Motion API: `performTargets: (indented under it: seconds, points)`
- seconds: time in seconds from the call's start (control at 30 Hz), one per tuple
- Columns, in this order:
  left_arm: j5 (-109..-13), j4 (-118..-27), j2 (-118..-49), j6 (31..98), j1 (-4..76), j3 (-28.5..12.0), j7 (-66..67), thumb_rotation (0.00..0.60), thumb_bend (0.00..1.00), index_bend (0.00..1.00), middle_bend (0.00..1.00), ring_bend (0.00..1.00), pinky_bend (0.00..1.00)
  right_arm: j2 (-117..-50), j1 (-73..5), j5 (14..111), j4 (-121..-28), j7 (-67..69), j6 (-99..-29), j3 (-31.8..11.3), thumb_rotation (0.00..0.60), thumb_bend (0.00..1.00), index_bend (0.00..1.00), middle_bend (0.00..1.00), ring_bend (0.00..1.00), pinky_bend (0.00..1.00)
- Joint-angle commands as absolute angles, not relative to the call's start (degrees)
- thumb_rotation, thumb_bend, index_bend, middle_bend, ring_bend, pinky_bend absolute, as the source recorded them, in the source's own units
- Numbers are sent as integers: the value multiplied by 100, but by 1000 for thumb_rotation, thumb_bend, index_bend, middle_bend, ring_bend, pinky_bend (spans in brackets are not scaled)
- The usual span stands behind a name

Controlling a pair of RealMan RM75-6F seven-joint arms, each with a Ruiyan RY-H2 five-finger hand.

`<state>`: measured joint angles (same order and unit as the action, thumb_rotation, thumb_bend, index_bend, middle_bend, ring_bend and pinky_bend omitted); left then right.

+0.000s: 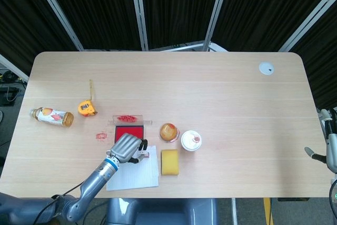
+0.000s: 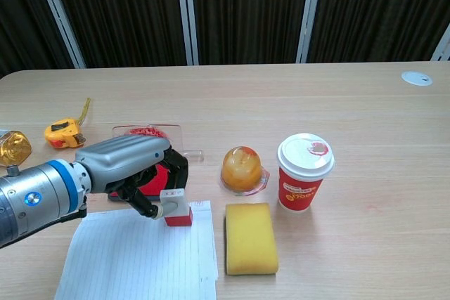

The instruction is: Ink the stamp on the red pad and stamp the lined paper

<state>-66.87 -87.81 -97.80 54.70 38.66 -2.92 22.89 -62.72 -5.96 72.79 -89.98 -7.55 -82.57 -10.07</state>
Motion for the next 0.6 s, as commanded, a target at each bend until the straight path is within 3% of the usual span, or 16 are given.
performTargets:
  seconds: [0.03, 0.6]
  points:
    - [-6668, -8748, -9821, 5475, 3871, -310, 2301, 600, 366, 572, 554, 841, 894, -6262, -590, 7270, -8986, -741, -8257, -1014, 600, 0, 0, 0, 0, 0]
    - [-6540, -8547, -9955, 5398, 3891, -370, 2287, 600, 368, 572, 555, 840, 894, -6264, -599, 7274, -8999, -778, -8243, -1004, 600, 0, 0, 0, 0, 0]
